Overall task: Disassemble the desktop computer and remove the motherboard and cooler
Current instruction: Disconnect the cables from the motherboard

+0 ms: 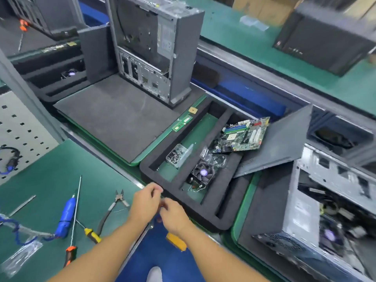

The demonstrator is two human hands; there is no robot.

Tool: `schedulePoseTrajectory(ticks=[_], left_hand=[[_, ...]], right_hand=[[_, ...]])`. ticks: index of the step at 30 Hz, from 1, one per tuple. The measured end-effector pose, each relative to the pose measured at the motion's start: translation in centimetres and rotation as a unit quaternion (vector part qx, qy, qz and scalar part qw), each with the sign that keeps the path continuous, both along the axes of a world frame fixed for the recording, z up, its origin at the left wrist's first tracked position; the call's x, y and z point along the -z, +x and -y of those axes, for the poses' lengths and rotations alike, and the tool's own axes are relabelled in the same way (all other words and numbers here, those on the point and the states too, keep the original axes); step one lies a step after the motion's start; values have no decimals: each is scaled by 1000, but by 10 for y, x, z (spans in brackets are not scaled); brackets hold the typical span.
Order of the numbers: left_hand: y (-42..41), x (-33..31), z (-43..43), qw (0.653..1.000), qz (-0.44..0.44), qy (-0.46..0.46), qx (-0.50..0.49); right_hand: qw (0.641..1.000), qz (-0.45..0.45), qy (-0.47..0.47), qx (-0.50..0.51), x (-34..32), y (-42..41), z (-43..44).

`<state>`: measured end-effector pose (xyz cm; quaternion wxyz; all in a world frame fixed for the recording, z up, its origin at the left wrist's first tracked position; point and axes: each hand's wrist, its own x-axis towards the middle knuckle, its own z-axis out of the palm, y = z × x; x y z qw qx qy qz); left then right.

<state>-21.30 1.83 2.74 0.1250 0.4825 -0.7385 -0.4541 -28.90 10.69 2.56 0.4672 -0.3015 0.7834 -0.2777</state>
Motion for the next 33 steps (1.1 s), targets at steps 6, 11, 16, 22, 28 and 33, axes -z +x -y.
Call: schedulePoseTrajectory(ticks=[6, 11, 16, 22, 28, 33], left_hand=[[-95, -62, -51, 985, -132, -30, 110], [-175, -112, -124, 951, -231, -38, 203], [-225, -139, -192, 928, -283, 0, 242], [-272, -143, -264, 919, -264, 36, 290], [-321, -125, -326, 925, -162, 62, 338], [-362, -101, -367, 925, -105, 99, 352]], right_hand=[[985, -81, -80, 130, -69, -76, -60], [950, -146, -115, 249, -118, -143, -145], [928, -111, -159, 318, -152, -180, -213], [901, -76, -177, 388, -165, -217, -297], [855, -66, -141, 495, -150, -258, -368], [788, -35, -123, 603, -118, -287, -405]])
